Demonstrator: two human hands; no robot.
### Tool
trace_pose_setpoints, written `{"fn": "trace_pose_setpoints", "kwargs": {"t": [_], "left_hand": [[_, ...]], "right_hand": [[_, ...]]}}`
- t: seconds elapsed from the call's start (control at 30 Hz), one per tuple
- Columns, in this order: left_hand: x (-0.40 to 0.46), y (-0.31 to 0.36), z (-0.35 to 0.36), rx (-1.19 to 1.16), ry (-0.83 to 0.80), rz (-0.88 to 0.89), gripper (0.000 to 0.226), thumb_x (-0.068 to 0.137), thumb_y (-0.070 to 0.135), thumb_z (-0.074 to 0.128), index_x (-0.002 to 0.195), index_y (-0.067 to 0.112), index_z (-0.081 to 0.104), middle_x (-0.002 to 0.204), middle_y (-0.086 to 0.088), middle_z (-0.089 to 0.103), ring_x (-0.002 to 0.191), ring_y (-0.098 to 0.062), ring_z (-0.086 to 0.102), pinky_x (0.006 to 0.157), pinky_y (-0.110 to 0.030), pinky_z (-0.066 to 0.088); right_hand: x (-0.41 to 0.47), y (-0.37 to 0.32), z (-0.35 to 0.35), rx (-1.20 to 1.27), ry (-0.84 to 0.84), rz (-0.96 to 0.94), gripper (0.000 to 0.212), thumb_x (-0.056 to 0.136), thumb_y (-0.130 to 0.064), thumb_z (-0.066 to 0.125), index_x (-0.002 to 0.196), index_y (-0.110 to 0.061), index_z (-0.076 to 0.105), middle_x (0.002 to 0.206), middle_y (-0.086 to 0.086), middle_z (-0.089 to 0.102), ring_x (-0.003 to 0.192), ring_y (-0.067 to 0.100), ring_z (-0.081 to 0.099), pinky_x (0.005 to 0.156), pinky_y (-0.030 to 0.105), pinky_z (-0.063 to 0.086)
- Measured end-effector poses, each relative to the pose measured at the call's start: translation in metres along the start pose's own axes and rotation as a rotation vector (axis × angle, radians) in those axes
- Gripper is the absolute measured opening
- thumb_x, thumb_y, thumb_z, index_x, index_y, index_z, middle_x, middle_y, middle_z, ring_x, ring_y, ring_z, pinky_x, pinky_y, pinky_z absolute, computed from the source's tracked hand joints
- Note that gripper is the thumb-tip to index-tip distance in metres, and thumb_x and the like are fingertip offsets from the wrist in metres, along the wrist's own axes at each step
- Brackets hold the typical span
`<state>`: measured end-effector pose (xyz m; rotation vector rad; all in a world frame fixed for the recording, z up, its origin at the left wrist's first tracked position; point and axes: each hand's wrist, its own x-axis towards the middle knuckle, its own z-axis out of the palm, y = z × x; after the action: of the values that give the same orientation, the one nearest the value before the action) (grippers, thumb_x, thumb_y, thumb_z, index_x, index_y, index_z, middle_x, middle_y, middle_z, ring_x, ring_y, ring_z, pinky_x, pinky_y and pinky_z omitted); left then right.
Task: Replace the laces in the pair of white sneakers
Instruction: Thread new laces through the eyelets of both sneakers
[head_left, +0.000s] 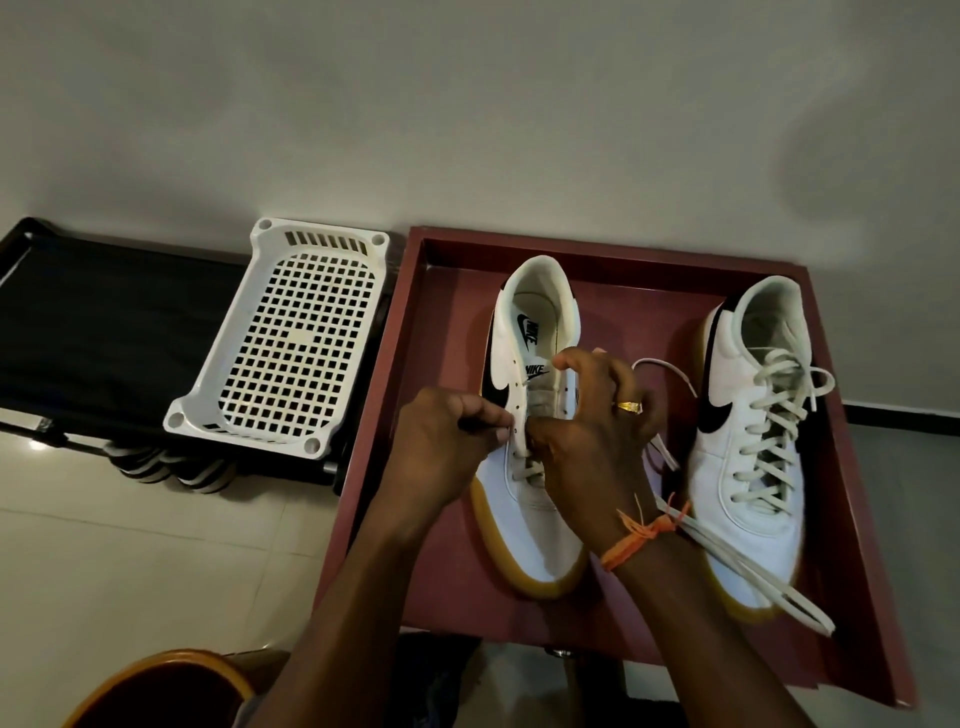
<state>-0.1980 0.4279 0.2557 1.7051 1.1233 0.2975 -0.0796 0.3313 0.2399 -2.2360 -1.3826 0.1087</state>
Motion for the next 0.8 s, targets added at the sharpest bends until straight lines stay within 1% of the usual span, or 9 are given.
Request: {"fn": "trace_pose_setpoints", "kwargs": {"t": [0.07, 0.13, 0.17, 0.33, 0.5, 0.57, 0.67, 0.73, 0.8], "left_hand": [[0.0, 0.001, -0.001, 0.005, -0.013, -0.004, 0.016, 0.08, 0.005, 0.078, 0.091, 0.016, 0.079, 0.08, 0.01, 0.073, 0.071, 0.003, 0.067, 0.07, -0.012, 0.053], [-0.001, 0.002, -0.003, 0.01, -0.008, -0.003, 0.015, 0.078, 0.006, 0.08, 0.091, 0.015, 0.079, 0.08, 0.009, 0.073, 0.072, 0.003, 0.067, 0.069, -0.011, 0.052], [-0.002, 0.002, -0.003, 0.007, 0.001, -0.005, 0.015, 0.077, 0.008, 0.081, 0.09, 0.015, 0.079, 0.078, 0.009, 0.073, 0.07, 0.003, 0.067, 0.068, -0.01, 0.052], [-0.005, 0.007, -0.001, 0.016, 0.047, -0.008, 0.007, 0.075, 0.014, 0.084, 0.079, 0.015, 0.079, 0.066, 0.012, 0.07, 0.062, 0.004, 0.066, 0.059, -0.009, 0.049], [-0.008, 0.014, -0.008, 0.063, 0.052, 0.019, 0.011, 0.082, 0.019, 0.076, 0.071, 0.021, 0.077, 0.063, 0.0, 0.071, 0.057, -0.022, 0.066, 0.055, -0.034, 0.053], [-0.004, 0.012, -0.02, -0.06, 0.119, -0.031, 0.011, 0.081, 0.016, 0.073, 0.072, 0.021, 0.078, 0.065, -0.002, 0.072, 0.059, -0.021, 0.066, 0.06, -0.032, 0.054], [0.004, 0.008, -0.04, -0.466, 0.361, -0.1, 0.011, 0.082, 0.01, 0.07, 0.075, 0.013, 0.077, 0.073, -0.01, 0.073, 0.073, -0.028, 0.072, 0.078, -0.041, 0.059], [0.007, 0.007, -0.046, -0.693, 0.463, -0.067, 0.007, 0.089, 0.003, 0.066, 0.084, 0.003, 0.073, 0.076, -0.012, 0.07, 0.073, -0.021, 0.069, 0.077, -0.031, 0.06], [0.01, 0.003, -0.044, -0.686, 0.458, -0.073, 0.008, 0.092, 0.005, 0.065, 0.086, 0.003, 0.07, 0.075, -0.009, 0.069, 0.072, -0.019, 0.067, 0.071, -0.026, 0.059]], "right_hand": [[0.0, 0.001, 0.002, 0.017, -0.02, -0.017, 0.021, 0.077, -0.022, 0.055, 0.098, -0.024, 0.061, 0.139, 0.002, 0.04, 0.132, 0.033, 0.032, 0.1, 0.054, 0.028], [-0.001, 0.005, 0.006, 0.019, 0.013, -0.033, 0.003, 0.075, -0.02, 0.068, 0.075, -0.024, 0.068, 0.133, 0.0, 0.042, 0.125, 0.029, 0.035, 0.093, 0.047, 0.031], [-0.001, 0.008, 0.008, 0.056, 0.032, 0.006, 0.01, 0.073, -0.019, 0.074, 0.068, -0.025, 0.069, 0.129, -0.002, 0.04, 0.121, 0.026, 0.035, 0.091, 0.042, 0.029], [0.001, 0.017, 0.01, 0.155, 0.002, 0.025, 0.012, 0.075, -0.02, 0.076, 0.069, -0.028, 0.07, 0.123, -0.005, 0.032, 0.114, 0.021, 0.032, 0.09, 0.042, 0.031], [0.001, 0.02, -0.002, 0.075, -0.09, 0.023, 0.004, 0.079, -0.038, 0.07, 0.079, -0.034, 0.07, 0.125, -0.006, 0.03, 0.115, 0.022, 0.031, 0.092, 0.052, 0.036], [0.001, 0.022, -0.007, 0.039, -0.094, 0.042, 0.008, 0.079, -0.047, 0.069, 0.077, -0.039, 0.069, 0.122, -0.009, 0.032, 0.115, 0.018, 0.028, 0.094, 0.049, 0.031], [0.001, 0.025, -0.012, 0.067, -0.117, 0.052, 0.013, 0.08, -0.055, 0.064, 0.077, -0.044, 0.069, 0.117, -0.015, 0.029, 0.116, 0.012, 0.025, 0.096, 0.047, 0.03], [0.001, 0.027, -0.01, 0.092, -0.134, 0.031, 0.016, 0.084, -0.054, 0.059, 0.087, -0.043, 0.069, 0.118, -0.014, 0.03, 0.119, 0.017, 0.03, 0.097, 0.051, 0.033], [0.003, 0.031, -0.011, 0.193, -0.117, 0.001, 0.026, 0.087, -0.056, 0.047, 0.106, -0.051, 0.063, 0.116, -0.011, 0.034, 0.116, 0.021, 0.042, 0.095, 0.055, 0.039]]}}
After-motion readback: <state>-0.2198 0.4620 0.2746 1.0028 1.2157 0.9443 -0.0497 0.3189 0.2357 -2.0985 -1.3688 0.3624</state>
